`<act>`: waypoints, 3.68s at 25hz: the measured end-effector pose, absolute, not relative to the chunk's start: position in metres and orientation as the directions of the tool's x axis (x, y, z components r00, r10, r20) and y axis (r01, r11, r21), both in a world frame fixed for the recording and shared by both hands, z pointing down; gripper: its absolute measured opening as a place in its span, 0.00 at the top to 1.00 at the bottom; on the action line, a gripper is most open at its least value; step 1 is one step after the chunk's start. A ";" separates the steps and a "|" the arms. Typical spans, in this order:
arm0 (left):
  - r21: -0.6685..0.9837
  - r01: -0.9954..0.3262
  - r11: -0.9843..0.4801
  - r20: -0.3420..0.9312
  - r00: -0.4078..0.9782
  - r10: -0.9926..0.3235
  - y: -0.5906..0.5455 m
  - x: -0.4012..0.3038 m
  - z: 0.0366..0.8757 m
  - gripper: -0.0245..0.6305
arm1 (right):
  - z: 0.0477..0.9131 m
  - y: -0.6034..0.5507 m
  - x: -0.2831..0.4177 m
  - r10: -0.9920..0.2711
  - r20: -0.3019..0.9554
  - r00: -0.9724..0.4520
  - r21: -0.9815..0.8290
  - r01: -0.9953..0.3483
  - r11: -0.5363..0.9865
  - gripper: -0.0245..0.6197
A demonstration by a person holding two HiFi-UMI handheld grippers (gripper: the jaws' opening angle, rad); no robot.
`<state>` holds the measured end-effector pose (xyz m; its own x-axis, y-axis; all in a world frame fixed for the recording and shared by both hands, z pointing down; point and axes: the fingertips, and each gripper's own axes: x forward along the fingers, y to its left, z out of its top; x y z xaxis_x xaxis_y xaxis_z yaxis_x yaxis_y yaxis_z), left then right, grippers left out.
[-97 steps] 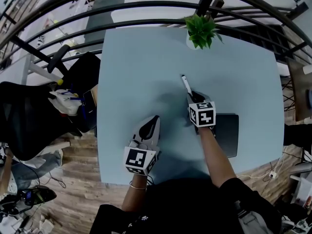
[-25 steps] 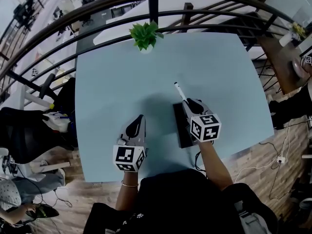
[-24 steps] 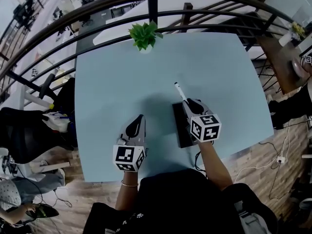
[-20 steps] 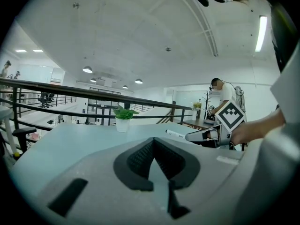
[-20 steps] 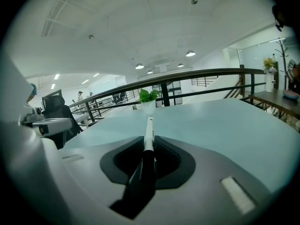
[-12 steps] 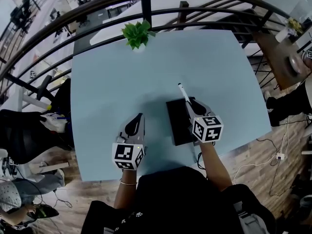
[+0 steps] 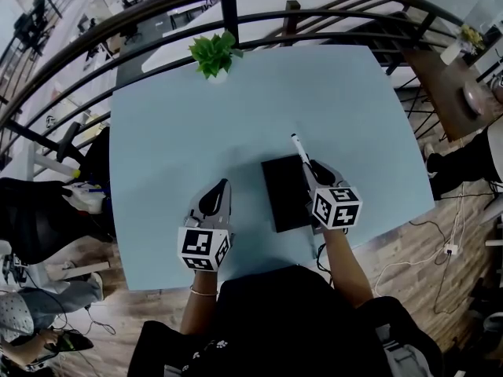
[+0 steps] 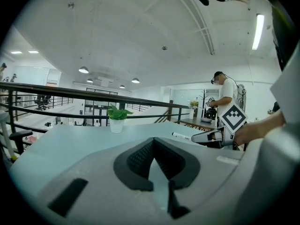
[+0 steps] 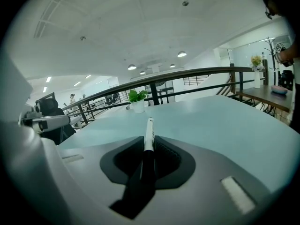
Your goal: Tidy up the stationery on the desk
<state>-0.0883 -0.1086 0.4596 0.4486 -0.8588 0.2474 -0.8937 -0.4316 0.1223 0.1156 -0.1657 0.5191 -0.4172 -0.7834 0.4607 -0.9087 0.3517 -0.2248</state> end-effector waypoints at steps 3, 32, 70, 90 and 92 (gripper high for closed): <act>0.121 -0.892 -0.436 0.246 0.452 -0.857 -0.110 -0.084 0.459 0.97 | 0.522 -0.165 0.124 -0.787 0.465 -0.404 -0.226 -0.914 0.336 0.84; 0.109 -0.903 -0.416 0.248 0.430 -0.868 -0.115 -0.081 0.454 0.97 | 0.555 -0.152 0.175 -0.780 0.536 -0.323 -0.192 -0.946 0.260 0.83; 0.115 -0.912 -0.393 0.252 0.409 -0.877 -0.118 -0.087 0.457 0.97 | 0.612 -0.141 0.173 -0.646 0.660 -0.383 -0.201 -0.919 0.339 0.83; 0.114 -0.914 -0.388 0.247 0.405 -0.880 -0.117 -0.088 0.453 0.97 | 0.607 -0.140 0.168 -0.632 0.644 -0.431 -0.246 -0.899 0.363 0.77; 0.113 -0.914 -0.389 0.246 0.405 -0.880 -0.117 -0.088 0.454 0.97 | 0.605 -0.140 0.168 -0.639 0.638 -0.429 -0.241 -0.900 0.363 0.78</act>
<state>-0.0880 -0.1170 0.4537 0.4053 -0.8803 0.2465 -0.9142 -0.3892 0.1131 0.1680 -0.1402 0.6052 -0.4288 -0.6394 0.6382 -0.9001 0.3629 -0.2412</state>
